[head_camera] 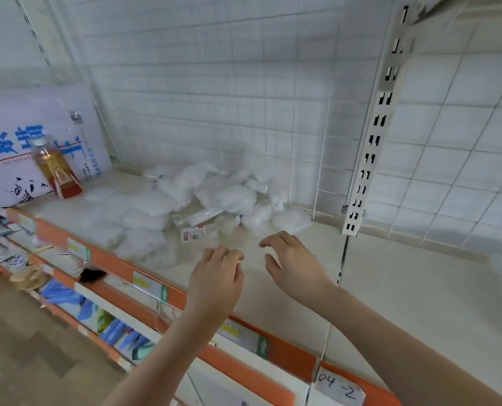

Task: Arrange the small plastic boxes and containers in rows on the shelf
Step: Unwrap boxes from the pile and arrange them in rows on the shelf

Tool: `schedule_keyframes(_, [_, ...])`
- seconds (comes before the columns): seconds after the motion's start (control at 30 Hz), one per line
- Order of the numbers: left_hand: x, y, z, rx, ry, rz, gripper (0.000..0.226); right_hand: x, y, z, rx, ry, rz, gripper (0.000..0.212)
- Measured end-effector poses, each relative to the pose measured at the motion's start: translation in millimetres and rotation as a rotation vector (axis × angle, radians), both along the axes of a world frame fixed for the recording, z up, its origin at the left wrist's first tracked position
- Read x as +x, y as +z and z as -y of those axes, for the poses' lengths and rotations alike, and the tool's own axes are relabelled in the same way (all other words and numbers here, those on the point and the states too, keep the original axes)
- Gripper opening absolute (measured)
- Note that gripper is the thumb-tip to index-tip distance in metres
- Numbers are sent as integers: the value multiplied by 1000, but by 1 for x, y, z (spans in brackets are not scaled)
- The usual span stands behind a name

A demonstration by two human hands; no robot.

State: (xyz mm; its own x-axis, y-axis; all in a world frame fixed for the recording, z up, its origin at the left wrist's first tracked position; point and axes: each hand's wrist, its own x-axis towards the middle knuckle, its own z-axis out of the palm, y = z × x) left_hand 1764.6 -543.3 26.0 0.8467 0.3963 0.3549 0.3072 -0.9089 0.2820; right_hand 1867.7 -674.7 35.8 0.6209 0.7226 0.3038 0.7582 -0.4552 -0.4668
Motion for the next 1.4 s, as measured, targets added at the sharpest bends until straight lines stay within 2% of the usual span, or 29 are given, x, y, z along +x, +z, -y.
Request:
schedule_keyframes(0.13, [-1, 9, -30, 24, 38, 18, 33, 14, 7, -36, -9, -47, -26, 40])
schedule_keyframes(0.23, [3, 12, -54, 76, 73, 85, 32, 29, 13, -60, 4, -81, 11, 52])
schedule_keyframes(0.33, [11, 17, -75, 80, 105, 71, 31, 45, 22, -80, -7, -88, 49, 65])
schedule_keyframes(0.47, [29, 15, -93, 75, 108, 100, 32, 64, 30, -102, -110, -63, 73, 75])
schedule_keyframes(0.6, [48, 12, -98, 82, 104, 95, 37, 76, 27, -114, -158, -64, 109, 60])
schedule_keyframes(0.83, [73, 13, -107, 65, 182, 24, 37, 86, 15, -107, 164, -85, -62, 44])
schedule_keyframes(1.03, [78, 11, -108, 136, 174, 81, 22, 88, 16, -89, 228, -83, -91, 39])
schedule_keyframes(1.2, [71, 16, -102, 277, 70, 275, 30, 83, 23, -65, 256, -143, -54, 35])
schedule_keyframes(1.3, [70, 22, -87, 293, -15, 408, 26, 71, 22, -39, 275, -209, -84, 31])
schedule_keyframes(1.4, [72, 25, -58, 266, -123, 500, 22, 56, 20, -7, 307, -278, -147, 18])
